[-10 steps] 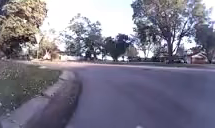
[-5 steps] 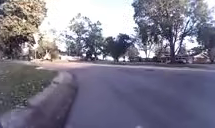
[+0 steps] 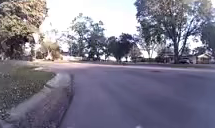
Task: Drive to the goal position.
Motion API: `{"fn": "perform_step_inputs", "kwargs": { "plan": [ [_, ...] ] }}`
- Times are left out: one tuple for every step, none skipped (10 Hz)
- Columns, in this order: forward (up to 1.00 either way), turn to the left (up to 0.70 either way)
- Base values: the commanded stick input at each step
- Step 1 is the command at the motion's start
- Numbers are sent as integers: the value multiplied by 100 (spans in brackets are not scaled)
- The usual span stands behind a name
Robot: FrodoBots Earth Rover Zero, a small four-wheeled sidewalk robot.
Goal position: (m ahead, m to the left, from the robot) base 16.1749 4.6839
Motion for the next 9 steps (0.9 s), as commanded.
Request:
{"fn": "perform_step_inputs", "kwargs": {
  "plan": [
    [100, 2],
    [100, 3],
    [100, 1],
    [100, 4],
    [100, 7],
    [100, 11],
    [100, 16],
    [100, 9],
    [100, 5]
  ]
}}
